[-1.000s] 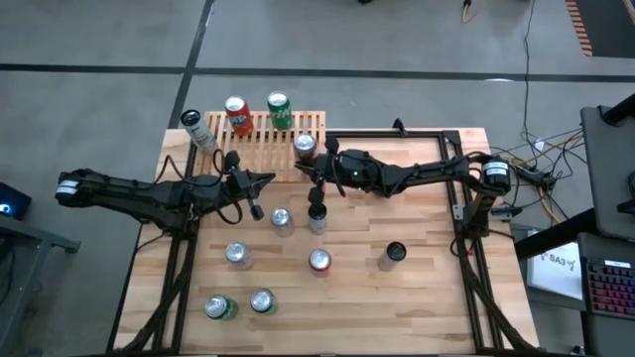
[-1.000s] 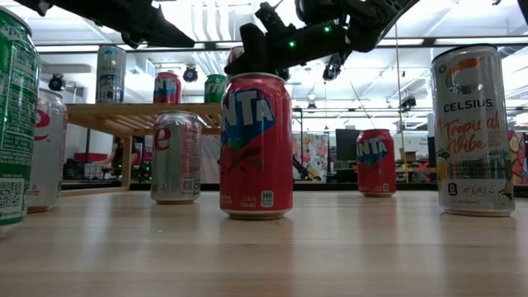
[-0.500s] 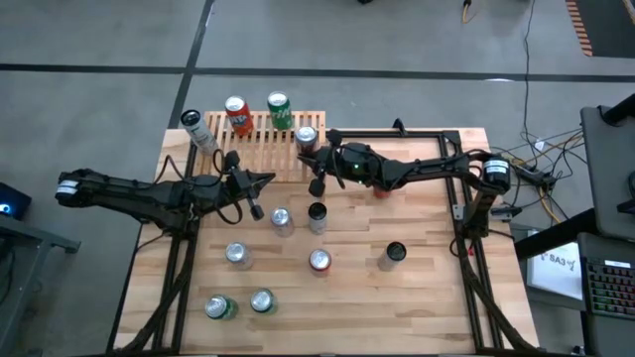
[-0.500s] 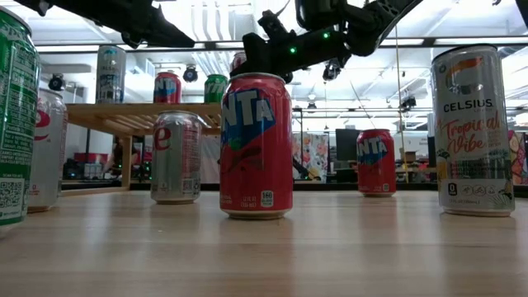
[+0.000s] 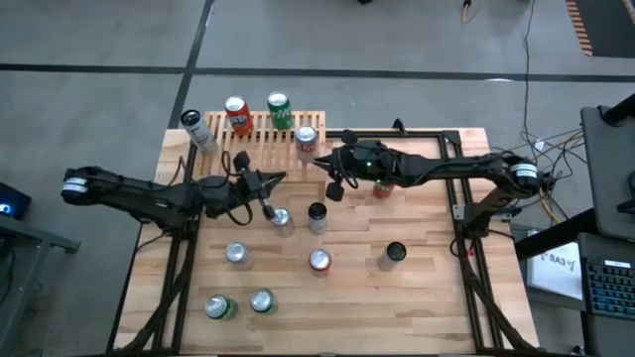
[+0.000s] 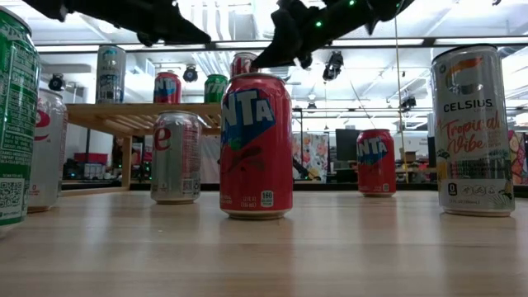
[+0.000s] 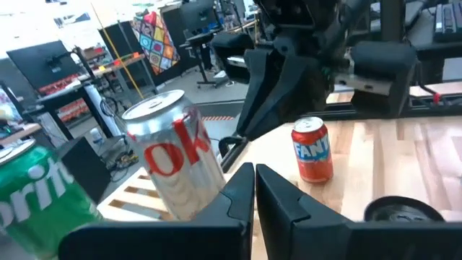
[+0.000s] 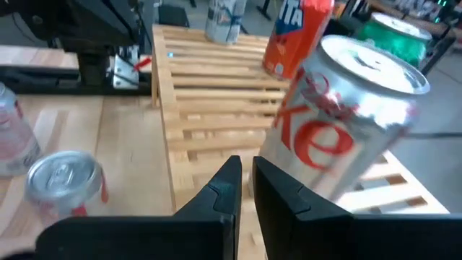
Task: Place canned beverage on shelf
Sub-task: Put the bottom red/silver soda can on the shelf
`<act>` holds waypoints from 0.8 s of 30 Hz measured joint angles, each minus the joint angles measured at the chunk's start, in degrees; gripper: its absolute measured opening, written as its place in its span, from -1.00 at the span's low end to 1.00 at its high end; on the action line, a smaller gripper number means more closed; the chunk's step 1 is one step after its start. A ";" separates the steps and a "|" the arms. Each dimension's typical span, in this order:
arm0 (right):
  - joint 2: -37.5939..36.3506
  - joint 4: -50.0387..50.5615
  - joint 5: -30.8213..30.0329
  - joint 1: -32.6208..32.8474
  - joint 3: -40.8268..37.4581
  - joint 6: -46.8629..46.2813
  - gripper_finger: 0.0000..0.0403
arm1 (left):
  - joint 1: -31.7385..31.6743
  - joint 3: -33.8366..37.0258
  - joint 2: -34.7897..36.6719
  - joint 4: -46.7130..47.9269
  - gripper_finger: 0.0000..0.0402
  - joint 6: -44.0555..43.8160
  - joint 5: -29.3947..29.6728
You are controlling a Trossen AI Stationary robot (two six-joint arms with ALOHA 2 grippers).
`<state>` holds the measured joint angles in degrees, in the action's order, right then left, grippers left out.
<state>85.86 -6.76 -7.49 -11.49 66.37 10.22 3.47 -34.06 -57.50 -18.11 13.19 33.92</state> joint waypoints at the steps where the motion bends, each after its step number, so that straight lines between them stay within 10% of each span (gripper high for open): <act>1: -0.67 1.46 0.00 0.00 0.00 -0.18 -0.87 | -0.17 0.01 -1.17 -1.53 -1.00 0.47 0.00; 24: -2.81 5.11 -0.04 -0.71 0.00 2.45 -0.87 | -9.90 0.02 -17.23 -19.48 -1.00 2.45 -2.61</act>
<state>83.05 -1.65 -7.53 -12.20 66.37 12.68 -6.43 -34.04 -74.74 -37.58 15.64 31.31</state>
